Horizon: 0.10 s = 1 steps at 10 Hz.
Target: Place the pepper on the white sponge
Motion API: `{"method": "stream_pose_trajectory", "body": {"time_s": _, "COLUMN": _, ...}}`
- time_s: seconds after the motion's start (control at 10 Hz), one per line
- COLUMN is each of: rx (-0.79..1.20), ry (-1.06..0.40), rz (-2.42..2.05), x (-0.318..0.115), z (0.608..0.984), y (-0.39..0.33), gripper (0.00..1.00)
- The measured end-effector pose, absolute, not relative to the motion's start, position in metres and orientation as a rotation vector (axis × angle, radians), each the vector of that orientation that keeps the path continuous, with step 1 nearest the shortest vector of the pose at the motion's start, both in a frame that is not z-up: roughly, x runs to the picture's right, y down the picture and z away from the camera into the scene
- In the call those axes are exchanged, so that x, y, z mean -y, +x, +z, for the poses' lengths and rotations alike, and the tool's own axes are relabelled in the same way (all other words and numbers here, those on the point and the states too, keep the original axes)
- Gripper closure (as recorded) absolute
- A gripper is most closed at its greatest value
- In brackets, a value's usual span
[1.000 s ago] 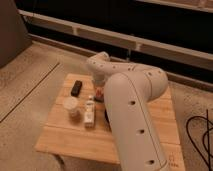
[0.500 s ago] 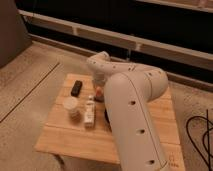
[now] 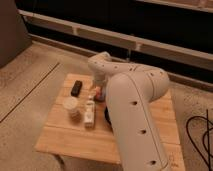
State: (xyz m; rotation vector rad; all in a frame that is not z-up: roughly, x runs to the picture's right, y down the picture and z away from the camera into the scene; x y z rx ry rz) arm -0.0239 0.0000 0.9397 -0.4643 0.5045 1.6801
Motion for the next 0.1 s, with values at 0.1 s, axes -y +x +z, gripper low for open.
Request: {"method": "stream_pose_trajectory", "body": {"time_s": 0.1, "rx": -0.475, "ry": -0.428, "rz": 1.700, "x": 0.0193, "z": 0.9251, "y": -0.0191, "gripper": 0.22}}
